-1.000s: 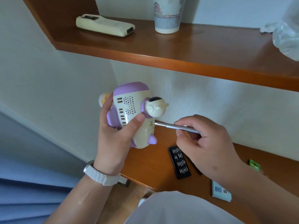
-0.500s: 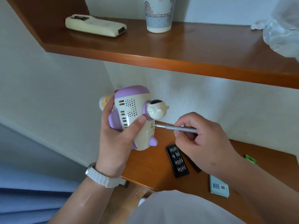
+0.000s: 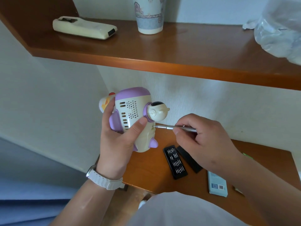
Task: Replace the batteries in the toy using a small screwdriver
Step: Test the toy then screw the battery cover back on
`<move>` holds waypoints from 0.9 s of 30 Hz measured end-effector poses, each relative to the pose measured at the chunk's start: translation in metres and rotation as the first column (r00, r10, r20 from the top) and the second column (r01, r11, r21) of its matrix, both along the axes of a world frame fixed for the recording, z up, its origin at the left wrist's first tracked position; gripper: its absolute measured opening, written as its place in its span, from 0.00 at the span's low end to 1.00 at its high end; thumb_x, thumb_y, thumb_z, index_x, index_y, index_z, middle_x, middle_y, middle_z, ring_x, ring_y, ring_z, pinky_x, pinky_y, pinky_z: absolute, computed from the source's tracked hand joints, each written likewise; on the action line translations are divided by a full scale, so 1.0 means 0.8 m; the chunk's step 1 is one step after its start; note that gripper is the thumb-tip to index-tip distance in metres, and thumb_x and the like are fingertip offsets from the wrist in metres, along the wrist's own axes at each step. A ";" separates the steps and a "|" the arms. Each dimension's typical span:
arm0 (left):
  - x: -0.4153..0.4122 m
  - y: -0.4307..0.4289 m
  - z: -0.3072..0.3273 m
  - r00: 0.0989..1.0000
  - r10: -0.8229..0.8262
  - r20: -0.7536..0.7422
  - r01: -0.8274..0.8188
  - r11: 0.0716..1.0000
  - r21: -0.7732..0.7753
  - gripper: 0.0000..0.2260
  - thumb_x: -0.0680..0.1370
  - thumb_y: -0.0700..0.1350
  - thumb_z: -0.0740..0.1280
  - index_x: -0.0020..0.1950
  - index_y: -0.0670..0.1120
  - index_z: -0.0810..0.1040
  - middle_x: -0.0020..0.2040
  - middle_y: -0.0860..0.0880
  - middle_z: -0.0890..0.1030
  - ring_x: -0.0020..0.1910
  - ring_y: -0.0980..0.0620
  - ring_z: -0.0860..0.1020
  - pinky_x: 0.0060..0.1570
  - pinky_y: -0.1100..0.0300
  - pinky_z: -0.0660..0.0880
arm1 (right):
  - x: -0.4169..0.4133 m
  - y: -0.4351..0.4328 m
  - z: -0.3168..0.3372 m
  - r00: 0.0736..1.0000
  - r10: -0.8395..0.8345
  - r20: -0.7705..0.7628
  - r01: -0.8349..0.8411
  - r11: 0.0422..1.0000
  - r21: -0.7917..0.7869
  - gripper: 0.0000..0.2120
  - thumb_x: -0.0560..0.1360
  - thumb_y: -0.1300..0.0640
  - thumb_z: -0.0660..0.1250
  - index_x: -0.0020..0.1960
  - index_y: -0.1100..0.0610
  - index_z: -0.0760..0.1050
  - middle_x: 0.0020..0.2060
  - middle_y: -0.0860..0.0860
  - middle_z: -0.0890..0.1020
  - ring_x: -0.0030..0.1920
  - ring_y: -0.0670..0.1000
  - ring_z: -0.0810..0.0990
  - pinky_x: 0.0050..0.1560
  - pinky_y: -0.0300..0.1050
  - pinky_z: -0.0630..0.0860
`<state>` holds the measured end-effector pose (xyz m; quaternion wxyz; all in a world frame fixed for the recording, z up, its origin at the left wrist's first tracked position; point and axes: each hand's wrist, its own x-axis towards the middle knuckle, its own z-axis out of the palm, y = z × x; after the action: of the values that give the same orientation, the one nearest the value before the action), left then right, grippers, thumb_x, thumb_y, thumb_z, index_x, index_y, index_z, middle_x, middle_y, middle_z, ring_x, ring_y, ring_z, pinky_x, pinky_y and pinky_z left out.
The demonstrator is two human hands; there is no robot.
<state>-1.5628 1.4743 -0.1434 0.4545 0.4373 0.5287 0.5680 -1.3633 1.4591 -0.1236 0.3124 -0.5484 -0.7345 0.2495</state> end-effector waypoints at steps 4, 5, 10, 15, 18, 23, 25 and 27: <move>0.003 0.003 -0.002 1.000 -0.020 0.006 0.020 1.000 -0.006 0.37 0.67 0.50 0.75 0.75 0.55 0.66 0.54 0.54 0.81 0.53 0.51 0.83 0.36 0.53 0.83 | 0.001 0.000 0.000 0.999 -0.009 -0.046 0.007 0.999 -0.048 0.11 0.73 0.46 0.64 0.54 0.40 0.67 0.35 0.43 0.74 0.36 0.45 0.76 0.38 0.36 0.74; 0.004 0.003 -0.002 1.000 -0.023 0.008 0.023 1.000 -0.008 0.37 0.67 0.49 0.75 0.75 0.55 0.66 0.54 0.55 0.81 0.53 0.51 0.83 0.36 0.53 0.83 | 0.003 0.001 0.000 0.999 -0.008 -0.031 0.006 0.999 -0.046 0.12 0.74 0.48 0.65 0.54 0.40 0.66 0.34 0.43 0.74 0.36 0.46 0.76 0.38 0.36 0.74; 0.010 0.007 -0.005 1.000 -0.030 0.005 0.030 0.999 -0.011 0.37 0.67 0.50 0.75 0.74 0.55 0.66 0.52 0.58 0.81 0.52 0.54 0.83 0.38 0.53 0.84 | 0.008 0.003 0.001 1.000 -0.007 0.020 0.008 1.000 -0.014 0.07 0.76 0.57 0.67 0.47 0.46 0.71 0.39 0.42 0.77 0.36 0.49 0.77 0.38 0.39 0.74; 0.016 0.008 -0.002 0.999 -0.035 0.006 0.035 0.999 -0.022 0.37 0.67 0.51 0.76 0.74 0.55 0.67 0.58 0.51 0.80 0.55 0.50 0.82 0.36 0.53 0.83 | 0.015 0.002 0.003 0.999 0.000 0.032 0.001 0.999 -0.038 0.03 0.76 0.53 0.65 0.47 0.45 0.72 0.40 0.41 0.78 0.35 0.48 0.78 0.36 0.39 0.75; 0.019 0.007 -0.001 0.999 -0.044 -0.007 0.044 0.999 -0.021 0.37 0.67 0.52 0.76 0.74 0.55 0.67 0.60 0.49 0.79 0.57 0.47 0.81 0.36 0.53 0.83 | 0.021 0.002 0.003 0.998 -0.005 0.058 0.009 0.998 -0.060 0.02 0.77 0.49 0.62 0.47 0.45 0.73 0.34 0.46 0.79 0.37 0.46 0.78 0.36 0.39 0.74; 0.023 0.006 -0.002 0.999 -0.040 -0.004 0.040 0.999 -0.025 0.38 0.66 0.52 0.76 0.74 0.55 0.67 0.60 0.48 0.79 0.57 0.47 0.81 0.34 0.53 0.82 | 0.026 0.002 0.003 0.996 0.014 0.091 -0.008 0.998 -0.070 0.11 0.76 0.42 0.57 0.51 0.46 0.74 0.37 0.45 0.80 0.41 0.46 0.79 0.38 0.42 0.76; 0.024 0.005 -0.002 0.999 -0.039 -0.002 0.039 0.999 -0.024 0.38 0.66 0.52 0.76 0.74 0.55 0.66 0.60 0.48 0.79 0.56 0.48 0.81 0.34 0.54 0.82 | 0.027 0.001 0.002 0.998 0.029 0.063 -0.023 0.996 -0.084 0.08 0.76 0.44 0.59 0.50 0.45 0.72 0.33 0.46 0.78 0.37 0.45 0.78 0.37 0.39 0.75; 0.025 0.005 -0.002 0.999 -0.040 0.000 0.040 0.999 -0.029 0.38 0.66 0.52 0.76 0.75 0.55 0.66 0.59 0.49 0.79 0.55 0.50 0.82 0.34 0.55 0.82 | 0.028 0.000 0.000 0.997 0.042 0.070 -0.036 0.996 -0.081 0.05 0.76 0.47 0.63 0.50 0.43 0.69 0.29 0.47 0.75 0.33 0.45 0.75 0.36 0.38 0.73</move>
<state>-1.5426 1.4782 -0.1449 0.4720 0.4414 0.5279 0.5511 -1.3405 1.4593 -0.1235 0.2589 -0.5546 -0.7451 0.2649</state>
